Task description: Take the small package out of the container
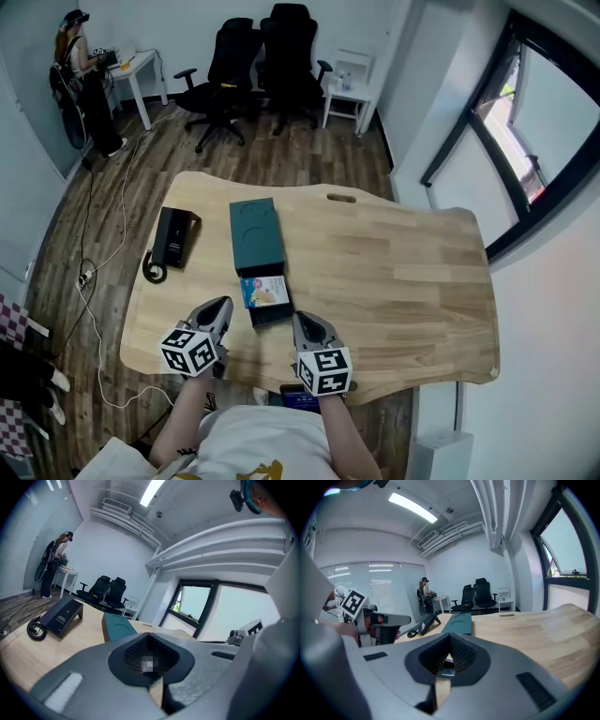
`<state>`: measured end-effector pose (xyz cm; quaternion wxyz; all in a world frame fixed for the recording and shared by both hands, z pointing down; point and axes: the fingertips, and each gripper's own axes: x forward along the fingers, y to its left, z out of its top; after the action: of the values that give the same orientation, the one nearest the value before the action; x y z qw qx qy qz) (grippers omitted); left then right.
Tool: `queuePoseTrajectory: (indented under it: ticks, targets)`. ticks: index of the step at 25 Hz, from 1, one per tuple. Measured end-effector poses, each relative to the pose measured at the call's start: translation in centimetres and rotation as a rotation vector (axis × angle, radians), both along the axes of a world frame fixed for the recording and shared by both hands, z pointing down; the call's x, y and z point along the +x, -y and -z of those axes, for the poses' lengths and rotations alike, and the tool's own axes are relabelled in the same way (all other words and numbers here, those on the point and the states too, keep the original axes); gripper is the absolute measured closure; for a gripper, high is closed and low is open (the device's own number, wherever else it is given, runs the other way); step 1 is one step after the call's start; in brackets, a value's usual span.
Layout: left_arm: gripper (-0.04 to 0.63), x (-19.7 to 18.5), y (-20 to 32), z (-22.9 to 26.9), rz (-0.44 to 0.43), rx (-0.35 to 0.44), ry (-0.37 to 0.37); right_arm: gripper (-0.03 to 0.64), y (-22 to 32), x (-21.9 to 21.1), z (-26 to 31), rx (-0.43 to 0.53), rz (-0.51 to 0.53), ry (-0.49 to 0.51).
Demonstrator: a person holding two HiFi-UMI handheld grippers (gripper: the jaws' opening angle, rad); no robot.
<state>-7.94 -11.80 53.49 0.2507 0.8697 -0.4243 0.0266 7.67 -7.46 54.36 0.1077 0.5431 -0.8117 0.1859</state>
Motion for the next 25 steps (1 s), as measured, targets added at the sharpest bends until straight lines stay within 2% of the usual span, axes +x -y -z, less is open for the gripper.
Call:
queuePoseTrajectory:
  ticks: [4,9,16,25]
  targets:
    - [0.594,0.8,1.0,0.4,-0.024,0.024,0.036,0.614,1.0,0.1,0.0,0.01,0.002,0.014]
    - [0.594,1.0,1.6,0.8,-0.019,0.033,0.035,0.614,2.0,0.4,-0.1,0.013,-0.003,0.035]
    - [0.594,0.5,1.6,-2.0,0.013,-0.027,0.032,0.614,2.8,0.5,-1.4,-0.003,0.009,0.045]
    - [0.594,-0.3,1.8,-6.2,0.047,-0.138,0.039,0.614,3.0,1.5,-4.4,-0.083,0.008,0.049]
